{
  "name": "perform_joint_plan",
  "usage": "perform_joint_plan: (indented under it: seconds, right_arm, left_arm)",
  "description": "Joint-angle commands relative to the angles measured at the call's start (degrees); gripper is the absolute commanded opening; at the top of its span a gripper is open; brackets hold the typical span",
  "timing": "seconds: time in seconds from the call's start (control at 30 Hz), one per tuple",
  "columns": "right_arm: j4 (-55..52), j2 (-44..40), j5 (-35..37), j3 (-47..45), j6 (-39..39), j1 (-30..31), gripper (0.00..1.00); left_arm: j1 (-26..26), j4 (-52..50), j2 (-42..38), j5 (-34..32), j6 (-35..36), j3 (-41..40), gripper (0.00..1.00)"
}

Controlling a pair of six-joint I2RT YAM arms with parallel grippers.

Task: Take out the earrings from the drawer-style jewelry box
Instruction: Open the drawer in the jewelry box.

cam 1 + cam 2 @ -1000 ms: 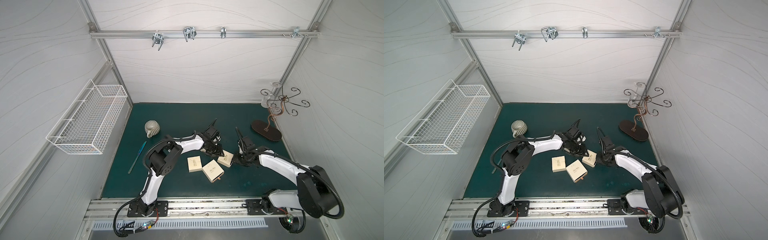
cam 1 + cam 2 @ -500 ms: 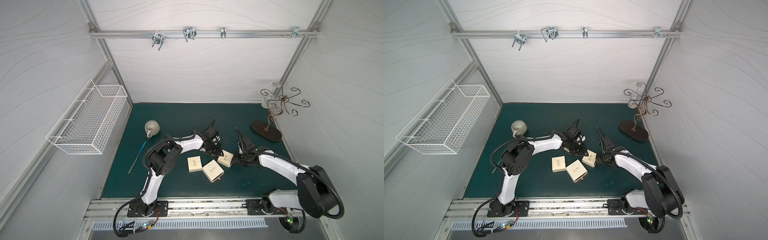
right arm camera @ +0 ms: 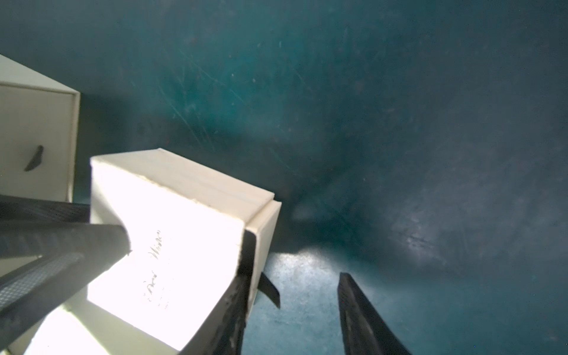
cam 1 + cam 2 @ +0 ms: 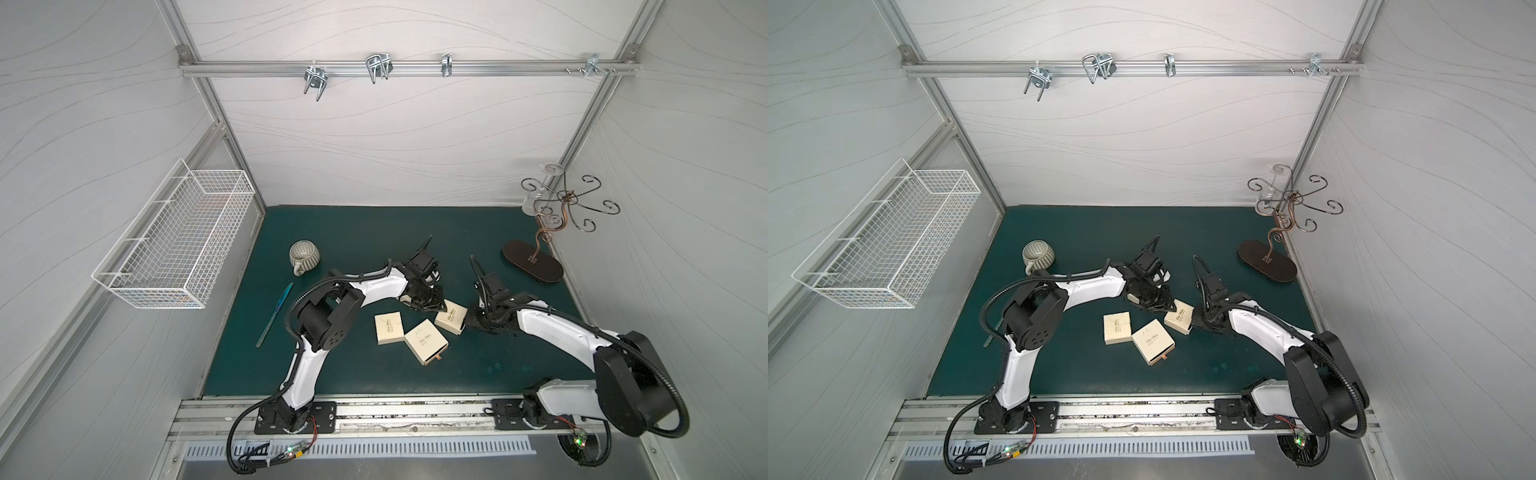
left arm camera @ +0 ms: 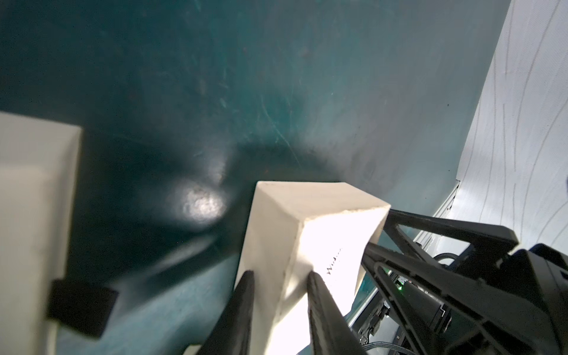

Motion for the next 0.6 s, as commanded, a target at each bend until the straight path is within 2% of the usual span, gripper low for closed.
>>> perform_joint_plan:
  seconds: [0.0, 0.57]
  right_arm:
    - [-7.8, -0.7, 5.3, -2.2, 1.7, -1.7, 0.51]
    - [-10.3, -4.3, 7.8, -3.4, 4.3, -5.1, 0.51]
  left_arm:
    - [1.1, -7.3, 4.8, -9.5, -1.4, -0.8, 0.30]
    - [1.2, -8.4, 5.0, -10.5, -1.3, 0.0, 0.30]
